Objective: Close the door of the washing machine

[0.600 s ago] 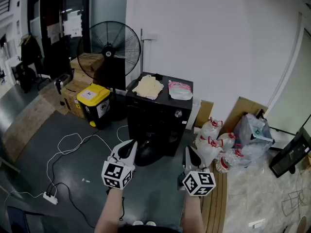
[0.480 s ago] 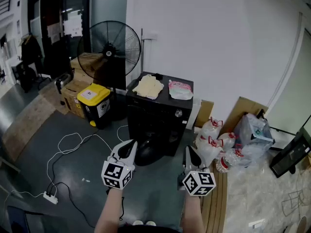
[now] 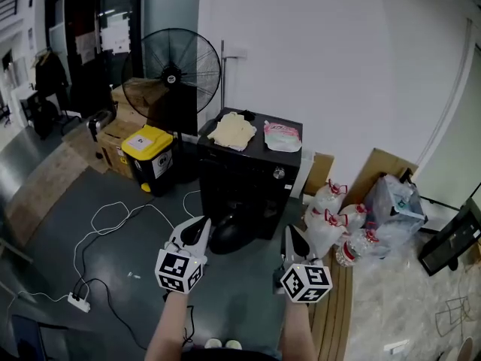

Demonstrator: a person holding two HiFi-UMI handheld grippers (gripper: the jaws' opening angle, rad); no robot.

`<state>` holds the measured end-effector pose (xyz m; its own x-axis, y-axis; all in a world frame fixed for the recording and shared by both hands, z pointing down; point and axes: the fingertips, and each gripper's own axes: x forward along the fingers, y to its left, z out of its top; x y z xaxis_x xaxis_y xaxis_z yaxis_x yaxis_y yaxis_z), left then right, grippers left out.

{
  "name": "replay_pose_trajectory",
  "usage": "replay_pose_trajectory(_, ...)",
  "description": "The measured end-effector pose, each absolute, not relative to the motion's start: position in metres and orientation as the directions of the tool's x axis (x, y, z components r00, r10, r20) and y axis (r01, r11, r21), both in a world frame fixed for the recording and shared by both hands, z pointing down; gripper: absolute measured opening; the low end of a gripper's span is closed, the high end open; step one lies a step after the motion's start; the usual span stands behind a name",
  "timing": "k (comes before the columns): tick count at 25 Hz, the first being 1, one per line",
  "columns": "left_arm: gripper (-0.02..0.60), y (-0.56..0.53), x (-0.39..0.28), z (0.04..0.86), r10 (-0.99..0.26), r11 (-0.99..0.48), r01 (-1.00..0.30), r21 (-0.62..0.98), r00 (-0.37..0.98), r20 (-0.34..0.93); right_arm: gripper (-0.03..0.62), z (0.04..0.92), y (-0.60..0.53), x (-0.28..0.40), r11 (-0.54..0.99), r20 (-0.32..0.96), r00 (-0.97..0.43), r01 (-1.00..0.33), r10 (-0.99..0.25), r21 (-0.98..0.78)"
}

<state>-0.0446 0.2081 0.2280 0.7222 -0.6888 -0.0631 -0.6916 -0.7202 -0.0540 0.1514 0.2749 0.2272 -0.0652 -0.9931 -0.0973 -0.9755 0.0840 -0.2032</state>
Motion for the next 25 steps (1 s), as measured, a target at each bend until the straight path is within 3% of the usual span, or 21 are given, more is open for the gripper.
replay_pose_trajectory(14, 0.0, 0.216, -0.076, 0.272, -0.746, -0.666, -0.746, -0.001, 0.666, 0.022, 0.011, 0.276, 0.264, 0.116, 0.197, -0.031, -0.195, -0.954, -0.98, -0.226)
replay_pose_trajectory(20, 0.0, 0.219, -0.094, 0.29, -0.778, -0.626, -0.78, 0.007, 0.625, 0.063, 0.223, 0.289, 0.253, 0.097, 0.323, -0.058, -0.32, -0.907, -0.946, -0.271)
replay_pose_trajectory(25, 0.0, 0.216, -0.112, 0.295, -0.81, -0.584, -0.812, 0.008, 0.583, 0.058, 0.268, 0.295, 0.238, 0.089, 0.372, -0.065, -0.368, -0.889, -0.928, -0.268)
